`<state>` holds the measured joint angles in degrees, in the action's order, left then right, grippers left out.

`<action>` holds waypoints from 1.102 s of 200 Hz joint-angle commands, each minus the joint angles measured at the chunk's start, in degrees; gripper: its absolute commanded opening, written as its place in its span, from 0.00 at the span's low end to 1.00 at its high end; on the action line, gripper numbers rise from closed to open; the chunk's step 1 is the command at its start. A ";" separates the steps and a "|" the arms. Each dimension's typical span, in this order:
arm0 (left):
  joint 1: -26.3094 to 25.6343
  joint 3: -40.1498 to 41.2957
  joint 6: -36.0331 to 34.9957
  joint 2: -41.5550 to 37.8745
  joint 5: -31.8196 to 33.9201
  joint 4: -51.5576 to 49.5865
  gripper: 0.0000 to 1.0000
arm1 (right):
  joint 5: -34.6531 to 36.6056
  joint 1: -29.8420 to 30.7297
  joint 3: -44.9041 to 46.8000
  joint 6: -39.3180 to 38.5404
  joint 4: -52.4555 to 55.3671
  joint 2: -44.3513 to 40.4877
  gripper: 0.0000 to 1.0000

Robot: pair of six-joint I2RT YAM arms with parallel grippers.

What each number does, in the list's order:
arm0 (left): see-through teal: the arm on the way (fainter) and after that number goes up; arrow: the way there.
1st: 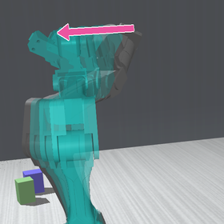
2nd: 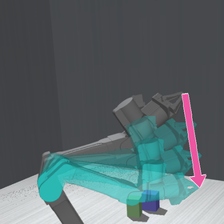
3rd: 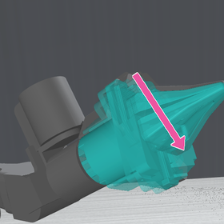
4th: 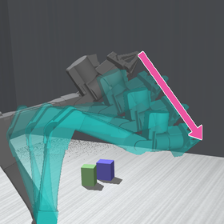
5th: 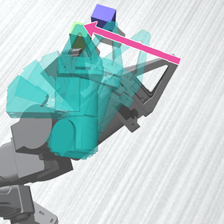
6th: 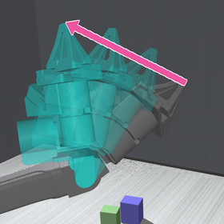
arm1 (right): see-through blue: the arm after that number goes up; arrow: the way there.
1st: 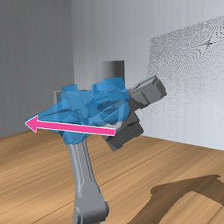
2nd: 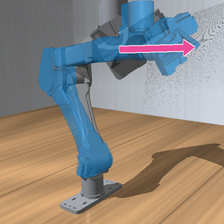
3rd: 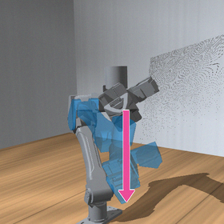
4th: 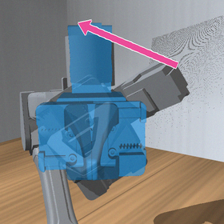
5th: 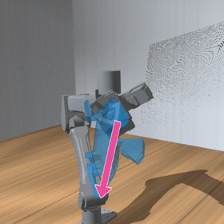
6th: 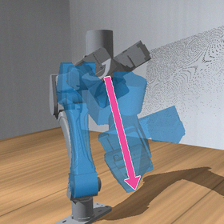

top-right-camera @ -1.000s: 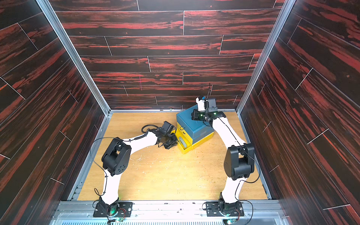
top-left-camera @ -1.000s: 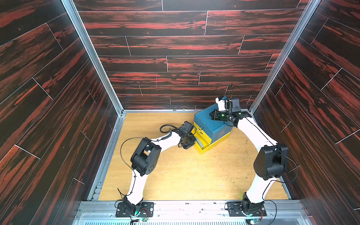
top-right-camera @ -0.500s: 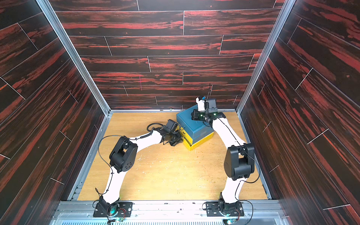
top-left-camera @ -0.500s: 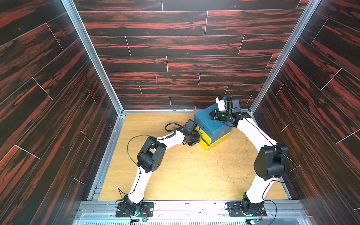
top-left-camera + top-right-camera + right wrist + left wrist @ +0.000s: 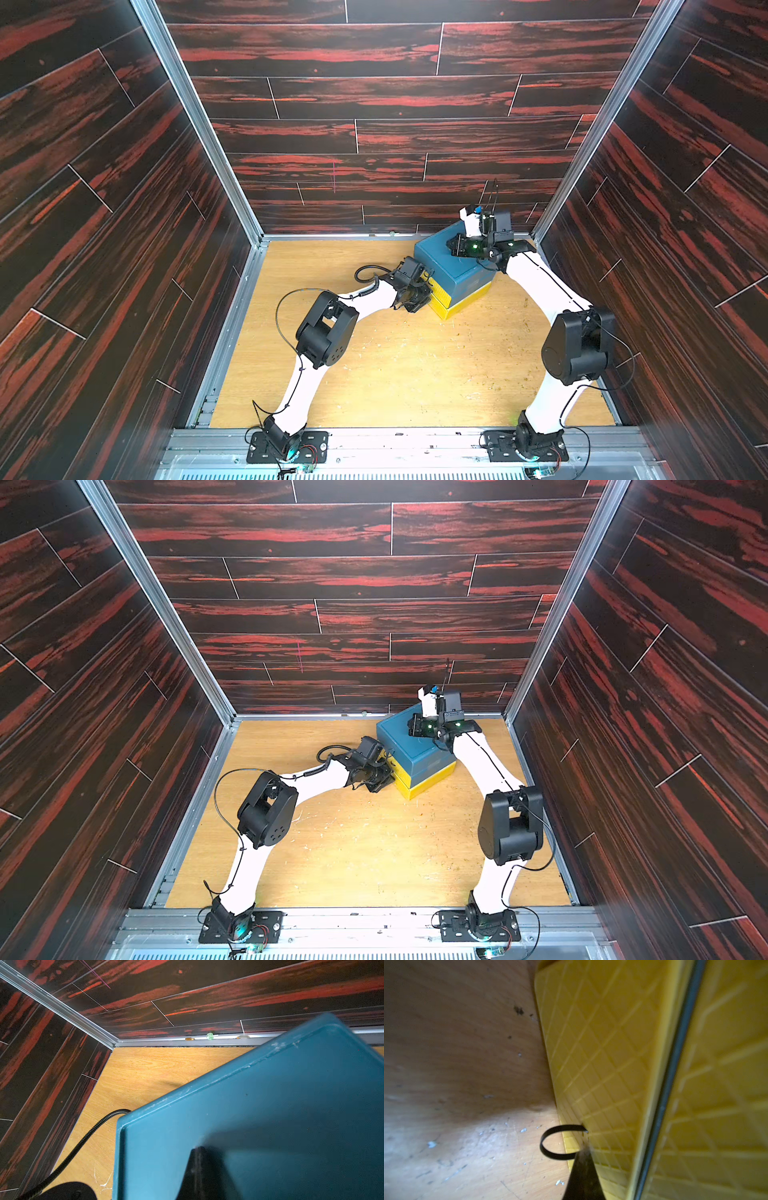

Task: Place the fruit knives into the drawer by color
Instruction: Close the drawer in the storage box.

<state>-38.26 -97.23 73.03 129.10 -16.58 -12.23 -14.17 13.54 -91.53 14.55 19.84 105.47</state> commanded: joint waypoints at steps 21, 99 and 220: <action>-0.73 -2.55 -0.35 1.81 -1.31 5.25 0.00 | 5.79 -0.09 7.74 0.48 24.09 8.53 0.00; -0.59 -0.51 -6.76 -4.13 2.66 0.61 0.25 | 5.46 -0.04 7.43 0.44 23.41 7.50 0.00; 2.49 8.77 -24.70 -29.25 20.33 -15.00 0.75 | 7.29 -0.05 7.24 1.23 17.63 -5.49 0.12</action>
<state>-37.82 -91.50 54.57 106.37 -2.37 -22.55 -11.42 13.47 -87.83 15.22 23.20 99.20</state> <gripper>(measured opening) 0.745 0.094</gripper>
